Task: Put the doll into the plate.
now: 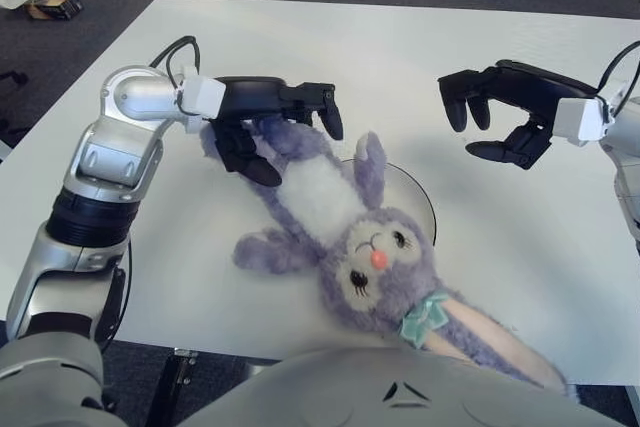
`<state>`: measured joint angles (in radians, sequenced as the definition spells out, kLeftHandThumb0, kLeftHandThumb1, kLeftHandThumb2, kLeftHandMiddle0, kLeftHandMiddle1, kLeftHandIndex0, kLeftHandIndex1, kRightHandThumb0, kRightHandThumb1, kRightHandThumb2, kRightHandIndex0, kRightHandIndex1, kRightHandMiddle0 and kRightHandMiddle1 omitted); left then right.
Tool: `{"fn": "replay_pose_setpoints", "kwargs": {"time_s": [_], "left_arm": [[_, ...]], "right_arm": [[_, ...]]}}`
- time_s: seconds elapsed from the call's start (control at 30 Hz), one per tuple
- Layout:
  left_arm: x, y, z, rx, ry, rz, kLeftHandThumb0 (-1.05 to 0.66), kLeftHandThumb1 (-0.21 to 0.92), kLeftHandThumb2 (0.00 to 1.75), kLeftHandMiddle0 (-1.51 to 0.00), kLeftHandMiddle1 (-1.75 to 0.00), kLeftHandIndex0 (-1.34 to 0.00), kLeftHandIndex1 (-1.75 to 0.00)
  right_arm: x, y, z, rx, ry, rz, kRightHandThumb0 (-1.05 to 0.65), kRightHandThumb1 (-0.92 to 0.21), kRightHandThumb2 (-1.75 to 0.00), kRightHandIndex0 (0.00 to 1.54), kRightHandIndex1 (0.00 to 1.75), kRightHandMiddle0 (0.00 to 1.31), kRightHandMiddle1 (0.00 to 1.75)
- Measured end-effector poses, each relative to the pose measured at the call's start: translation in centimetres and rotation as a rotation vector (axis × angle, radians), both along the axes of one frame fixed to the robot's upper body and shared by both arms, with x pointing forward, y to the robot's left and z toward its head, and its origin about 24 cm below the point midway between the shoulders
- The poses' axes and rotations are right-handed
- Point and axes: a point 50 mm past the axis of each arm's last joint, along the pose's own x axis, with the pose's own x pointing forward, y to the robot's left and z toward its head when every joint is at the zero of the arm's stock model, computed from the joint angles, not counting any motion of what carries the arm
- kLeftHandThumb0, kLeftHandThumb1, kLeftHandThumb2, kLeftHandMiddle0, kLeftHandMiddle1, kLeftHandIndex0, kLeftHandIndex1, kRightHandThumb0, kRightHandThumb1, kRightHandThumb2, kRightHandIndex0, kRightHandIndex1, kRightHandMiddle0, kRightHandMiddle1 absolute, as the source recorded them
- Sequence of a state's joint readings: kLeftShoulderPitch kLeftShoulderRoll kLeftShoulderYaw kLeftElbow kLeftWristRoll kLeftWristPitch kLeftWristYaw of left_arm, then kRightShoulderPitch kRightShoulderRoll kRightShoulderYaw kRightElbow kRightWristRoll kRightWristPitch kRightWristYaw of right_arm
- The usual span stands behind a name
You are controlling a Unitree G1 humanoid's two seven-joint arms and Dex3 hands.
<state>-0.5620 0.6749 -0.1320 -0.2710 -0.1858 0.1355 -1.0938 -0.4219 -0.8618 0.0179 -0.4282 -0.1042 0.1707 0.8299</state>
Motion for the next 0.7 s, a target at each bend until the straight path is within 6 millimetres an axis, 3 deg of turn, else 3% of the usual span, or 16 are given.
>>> {"fn": "replay_pose_setpoints", "kwargs": {"time_s": [0.33, 0.7], "left_arm": [[-0.19, -0.19, -0.04, -0.007, -0.029, 0.057, -0.90, 0.92, 0.39, -0.11, -0.72, 0.00, -0.72], [-0.05, -0.92, -0.53, -0.082, -0.040, 0.095, -0.85, 0.92, 0.45, -0.17, -0.83, 0.00, -0.86]], "right_arm": [[0.23, -0.62, 0.12, 0.009, 0.060, -0.051, -0.01, -0.54, -0.94, 0.54, 1.54, 0.38, 1.60], [0.32, -0.78, 0.03, 0.019, 0.078, -0.074, 0.00, -0.77, -0.57, 0.46, 1.42, 0.35, 1.57]]}}
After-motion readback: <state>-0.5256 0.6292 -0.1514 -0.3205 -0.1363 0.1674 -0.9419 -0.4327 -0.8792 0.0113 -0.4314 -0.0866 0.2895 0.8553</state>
